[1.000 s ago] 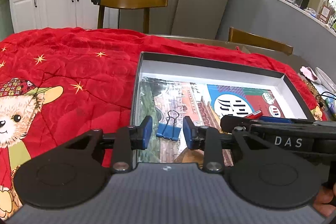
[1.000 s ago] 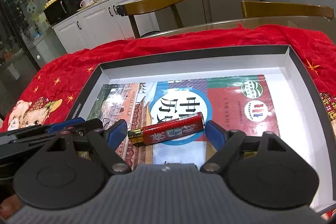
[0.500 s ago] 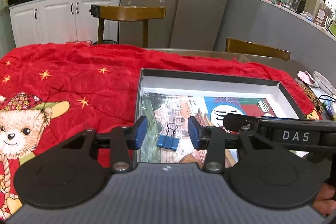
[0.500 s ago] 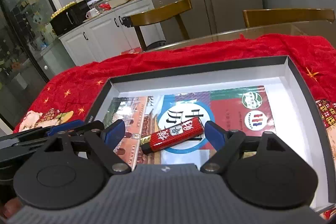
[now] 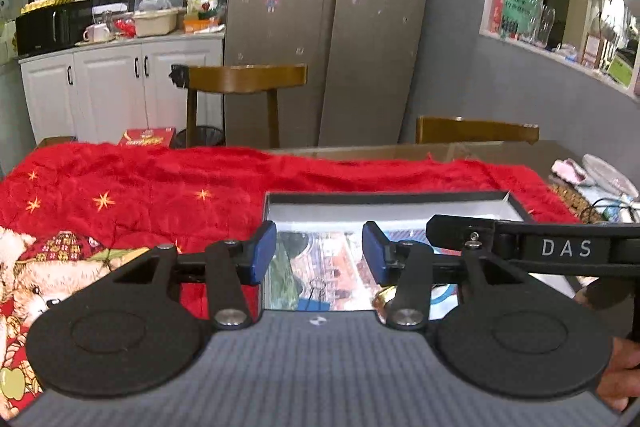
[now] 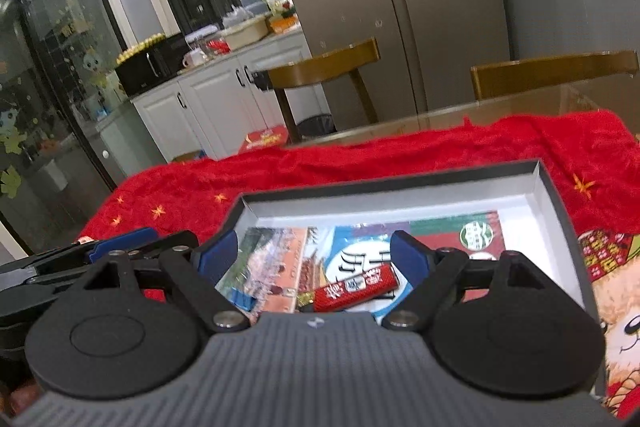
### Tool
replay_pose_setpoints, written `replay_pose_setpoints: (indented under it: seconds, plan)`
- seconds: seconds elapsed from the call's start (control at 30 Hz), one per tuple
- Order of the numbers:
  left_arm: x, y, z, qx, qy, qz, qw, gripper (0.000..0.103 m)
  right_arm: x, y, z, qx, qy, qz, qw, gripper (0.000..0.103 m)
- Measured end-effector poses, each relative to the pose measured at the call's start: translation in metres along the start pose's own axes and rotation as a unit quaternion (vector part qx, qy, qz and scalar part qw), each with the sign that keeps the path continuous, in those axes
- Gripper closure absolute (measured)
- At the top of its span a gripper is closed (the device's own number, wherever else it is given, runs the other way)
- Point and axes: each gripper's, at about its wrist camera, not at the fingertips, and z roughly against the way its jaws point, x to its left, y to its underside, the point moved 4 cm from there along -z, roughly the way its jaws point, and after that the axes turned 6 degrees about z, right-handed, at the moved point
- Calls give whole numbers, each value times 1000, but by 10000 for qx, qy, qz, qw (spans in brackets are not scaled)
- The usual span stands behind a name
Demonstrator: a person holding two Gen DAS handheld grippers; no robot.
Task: Organize objects
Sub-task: 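Raise both open tools out of the box and move toward the scrunchies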
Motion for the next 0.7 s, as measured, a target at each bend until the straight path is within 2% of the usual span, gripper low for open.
replay_pose_setpoints:
  seconds: [0.37,0.5,0.63,0.7]
  plan:
    - [-15,-28,73,-753,268,-222,9966,46,18,-28,69,-804,-186,392,9958,12]
    - [-21,-36,107,-1033,439,-226,9934,38,26,-37,105,-1214,-217,507,9911,9]
    - [-30,-40,145,-1465,190,-337,9885,35,34,-37,132,-1521,-223,631,9861,6]
    - [-32,-42,162,-1579,249,-229,9869,35,38,-35,142,-1637,-214,658,9841,4]
